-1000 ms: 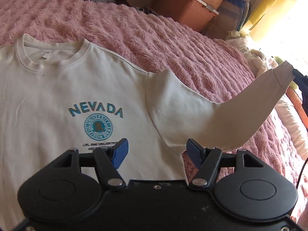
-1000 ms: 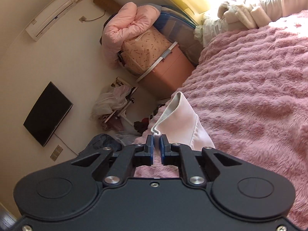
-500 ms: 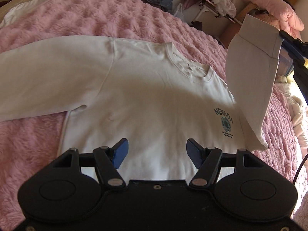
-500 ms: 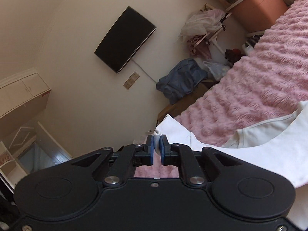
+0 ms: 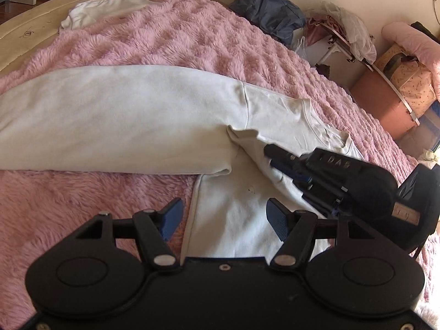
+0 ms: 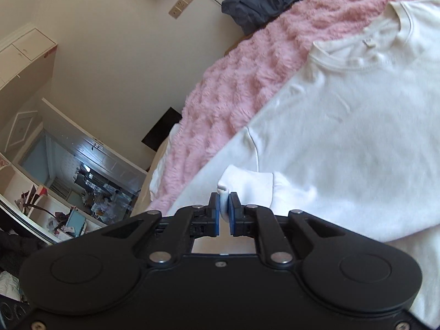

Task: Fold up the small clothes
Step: 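Lift the cuff with the right gripper and fold the sleeve across the chest, then move the left gripper to the other sleeve cuff and close on it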

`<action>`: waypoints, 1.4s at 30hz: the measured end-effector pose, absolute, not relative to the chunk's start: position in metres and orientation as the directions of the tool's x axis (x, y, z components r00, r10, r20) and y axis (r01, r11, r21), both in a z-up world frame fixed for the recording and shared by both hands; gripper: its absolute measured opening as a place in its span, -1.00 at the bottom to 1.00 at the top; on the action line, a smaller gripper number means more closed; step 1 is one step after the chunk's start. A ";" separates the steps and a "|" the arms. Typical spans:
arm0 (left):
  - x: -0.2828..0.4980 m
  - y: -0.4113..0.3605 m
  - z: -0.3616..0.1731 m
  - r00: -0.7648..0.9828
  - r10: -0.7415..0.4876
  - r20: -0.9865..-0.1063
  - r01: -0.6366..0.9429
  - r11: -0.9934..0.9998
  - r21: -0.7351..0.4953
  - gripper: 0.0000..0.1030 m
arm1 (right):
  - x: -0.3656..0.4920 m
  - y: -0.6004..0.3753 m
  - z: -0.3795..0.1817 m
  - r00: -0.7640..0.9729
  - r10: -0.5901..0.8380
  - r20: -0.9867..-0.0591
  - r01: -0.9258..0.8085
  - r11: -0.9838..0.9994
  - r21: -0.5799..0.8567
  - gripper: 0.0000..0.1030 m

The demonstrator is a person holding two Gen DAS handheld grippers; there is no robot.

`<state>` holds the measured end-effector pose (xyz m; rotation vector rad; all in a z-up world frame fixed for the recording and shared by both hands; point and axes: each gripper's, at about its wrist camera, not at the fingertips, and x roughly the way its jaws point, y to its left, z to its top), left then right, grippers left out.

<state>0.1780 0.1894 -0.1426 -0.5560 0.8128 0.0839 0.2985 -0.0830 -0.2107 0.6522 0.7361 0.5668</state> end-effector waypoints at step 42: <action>0.321 0.187 -0.193 0.670 -0.157 -0.726 -0.214 0.895 -0.391 -0.92 | 0.255 -0.327 -0.217 0.791 0.010 -0.612 0.175 0.954 0.243 0.05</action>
